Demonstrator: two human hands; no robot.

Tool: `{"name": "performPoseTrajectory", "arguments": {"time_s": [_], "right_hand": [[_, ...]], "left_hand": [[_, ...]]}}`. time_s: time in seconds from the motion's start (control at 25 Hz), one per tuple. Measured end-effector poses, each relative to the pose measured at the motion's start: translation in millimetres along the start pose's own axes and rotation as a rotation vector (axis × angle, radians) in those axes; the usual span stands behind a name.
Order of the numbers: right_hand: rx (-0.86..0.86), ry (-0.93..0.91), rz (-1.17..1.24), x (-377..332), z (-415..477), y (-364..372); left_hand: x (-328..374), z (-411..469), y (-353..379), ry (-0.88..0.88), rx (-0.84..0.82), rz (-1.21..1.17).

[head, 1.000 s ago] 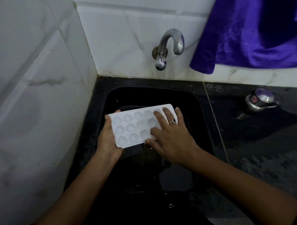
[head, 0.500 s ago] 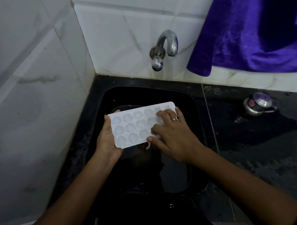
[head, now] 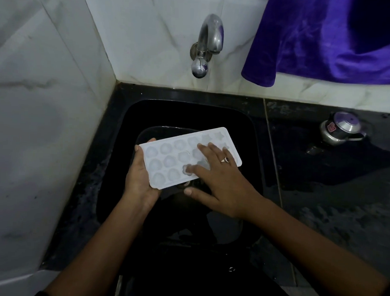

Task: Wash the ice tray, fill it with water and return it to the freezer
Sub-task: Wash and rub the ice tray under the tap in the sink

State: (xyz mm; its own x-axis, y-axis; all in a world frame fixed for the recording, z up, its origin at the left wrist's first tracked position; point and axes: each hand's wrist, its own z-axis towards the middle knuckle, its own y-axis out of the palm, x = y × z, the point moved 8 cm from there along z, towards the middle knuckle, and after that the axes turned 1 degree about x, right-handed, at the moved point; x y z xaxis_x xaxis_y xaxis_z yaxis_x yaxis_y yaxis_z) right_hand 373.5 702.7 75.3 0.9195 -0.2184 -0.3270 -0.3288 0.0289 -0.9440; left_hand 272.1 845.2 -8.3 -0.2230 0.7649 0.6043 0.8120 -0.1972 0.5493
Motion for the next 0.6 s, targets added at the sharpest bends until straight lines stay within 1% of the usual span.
{"name": "performPoseTrajectory", "arguments": {"time_s": [0.08, 0.2, 0.28, 0.44, 0.56, 0.6], "right_hand": [[0.007, 0.035, -0.017, 3, 0, 3], [-0.015, -0.013, -0.125, 6, -2, 2], [0.009, 0.024, -0.114, 11, 1, -7], [-0.017, 0.031, -0.016, 6, 4, -2], [-0.079, 0.193, 0.236, 15, 7, -5], [-0.083, 0.226, 0.262, 17, 9, -8]], "left_hand": [[-4, -5, 8, 0.007, 0.005, 0.000], [-5, -6, 11, 0.011, 0.014, -0.007], [-9, -6, 15, -0.007, -0.002, -0.025], [-11, -8, 22, 0.008, 0.004, -0.018], [-11, -8, 19, 0.014, 0.016, -0.004], [-13, -7, 18, 0.013, 0.014, 0.002]]}}
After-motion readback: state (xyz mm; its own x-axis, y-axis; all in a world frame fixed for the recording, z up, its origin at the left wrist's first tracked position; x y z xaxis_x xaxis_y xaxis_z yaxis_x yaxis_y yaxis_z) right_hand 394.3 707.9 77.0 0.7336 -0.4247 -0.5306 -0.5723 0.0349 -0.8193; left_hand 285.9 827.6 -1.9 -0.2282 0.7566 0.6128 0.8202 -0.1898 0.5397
